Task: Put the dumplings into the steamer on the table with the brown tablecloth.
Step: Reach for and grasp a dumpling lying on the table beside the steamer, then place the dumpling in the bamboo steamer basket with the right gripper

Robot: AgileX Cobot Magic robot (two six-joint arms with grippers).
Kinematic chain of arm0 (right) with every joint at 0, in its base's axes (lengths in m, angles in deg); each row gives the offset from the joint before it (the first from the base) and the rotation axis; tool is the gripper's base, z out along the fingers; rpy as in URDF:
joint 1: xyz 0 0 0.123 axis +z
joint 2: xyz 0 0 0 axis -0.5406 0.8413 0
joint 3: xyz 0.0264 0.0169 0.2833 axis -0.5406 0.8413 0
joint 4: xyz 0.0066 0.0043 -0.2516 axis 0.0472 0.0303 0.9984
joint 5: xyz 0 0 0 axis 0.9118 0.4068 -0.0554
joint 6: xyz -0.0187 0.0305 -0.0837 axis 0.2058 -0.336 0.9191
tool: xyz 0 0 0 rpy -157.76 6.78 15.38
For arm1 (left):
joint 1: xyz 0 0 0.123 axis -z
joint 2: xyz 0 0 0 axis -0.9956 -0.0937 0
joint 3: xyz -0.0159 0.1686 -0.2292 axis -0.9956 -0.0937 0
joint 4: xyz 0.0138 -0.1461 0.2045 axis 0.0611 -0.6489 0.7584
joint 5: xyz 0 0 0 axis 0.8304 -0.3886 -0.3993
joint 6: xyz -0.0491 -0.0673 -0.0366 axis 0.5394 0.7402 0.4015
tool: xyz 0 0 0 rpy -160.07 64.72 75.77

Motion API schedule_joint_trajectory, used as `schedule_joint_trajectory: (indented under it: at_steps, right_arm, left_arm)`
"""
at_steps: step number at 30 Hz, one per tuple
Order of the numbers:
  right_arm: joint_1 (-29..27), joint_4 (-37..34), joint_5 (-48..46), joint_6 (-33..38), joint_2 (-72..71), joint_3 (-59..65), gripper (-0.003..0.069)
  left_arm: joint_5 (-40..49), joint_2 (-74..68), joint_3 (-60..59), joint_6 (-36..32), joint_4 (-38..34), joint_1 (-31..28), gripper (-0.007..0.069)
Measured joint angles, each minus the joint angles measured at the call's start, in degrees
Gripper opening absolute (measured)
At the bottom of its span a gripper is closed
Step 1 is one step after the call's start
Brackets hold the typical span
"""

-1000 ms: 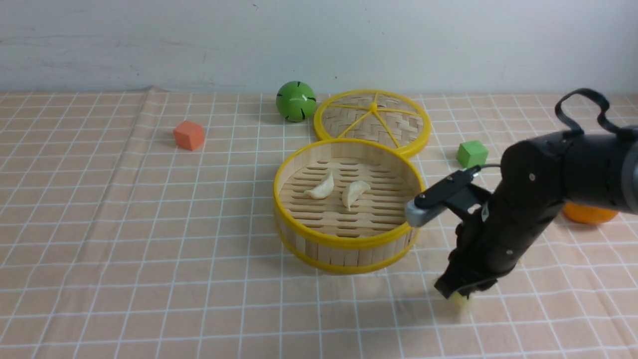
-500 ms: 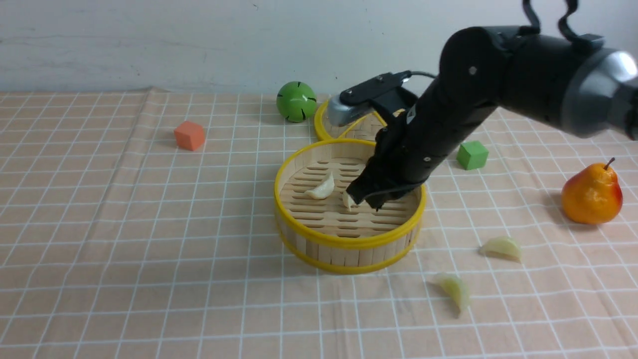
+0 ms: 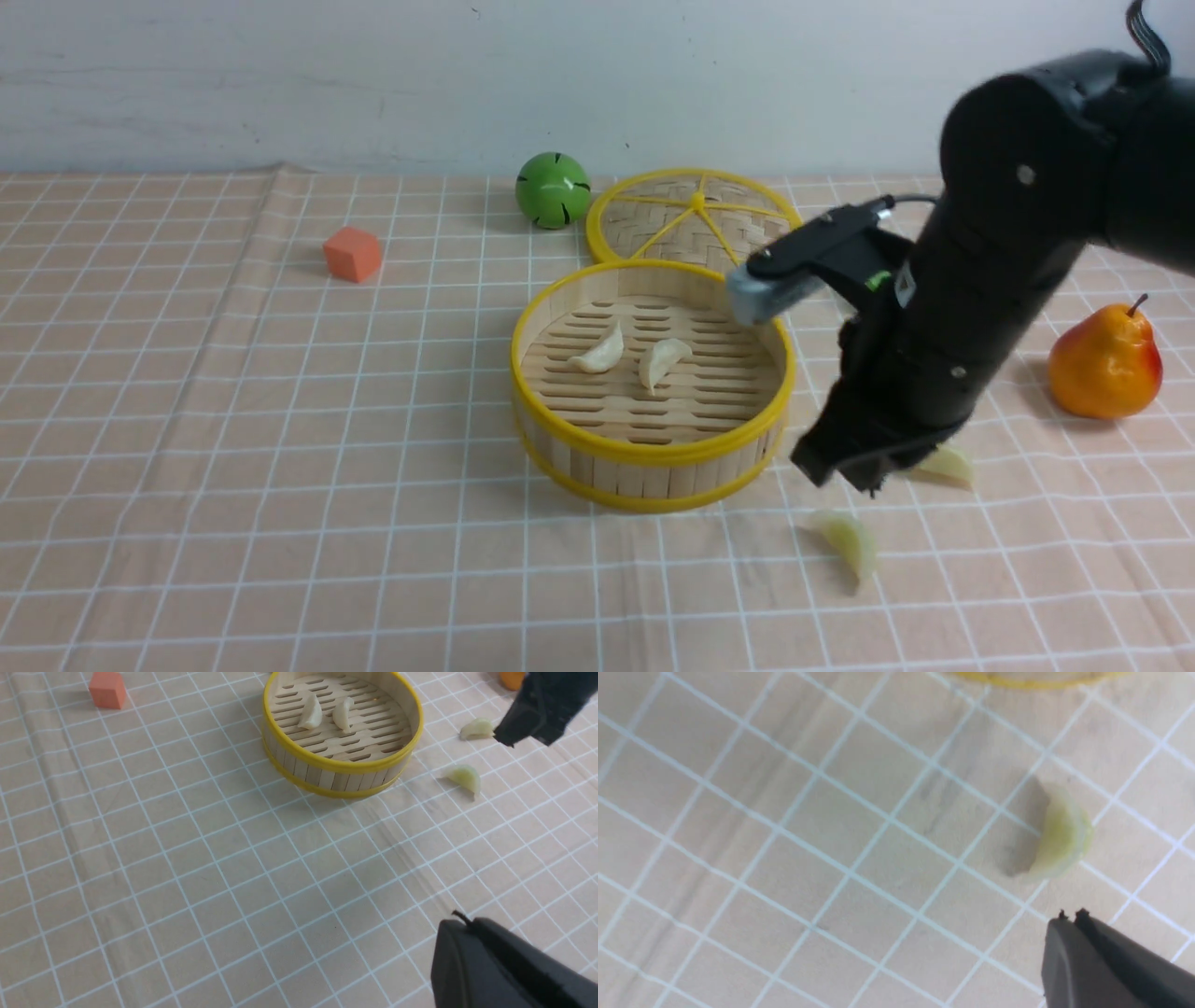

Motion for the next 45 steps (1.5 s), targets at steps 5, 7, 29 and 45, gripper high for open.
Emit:
schedule_joint_trajectory:
  at_steps: [5, 7, 29, 45]
  right_arm:
    - [-2.42, 0.72, 6.6, -1.79, 1.38, 7.75, 0.0084]
    - [-3.36, 0.66, 9.24, -2.08, 3.32, 8.18, 0.0188]
    - [-4.1, 2.05, 13.85, -4.33, 11.22, 4.31, 0.0207]
    - [4.59, 0.44, 8.72, -3.72, 24.92, -29.29, 0.0206]
  left_arm:
    - [0.0, 0.0, 0.0, 0.0, 0.0, 0.0, -0.0014]
    - [0.0, 0.0, 0.0, 0.0, -0.05, 0.0, -0.0014]
    - [0.0, 0.0, 0.0, 0.05, -3.45, 0.0, -0.0011]
    - [0.0, 0.0, 0.0, 0.0, -3.5, 0.0, -0.0003]
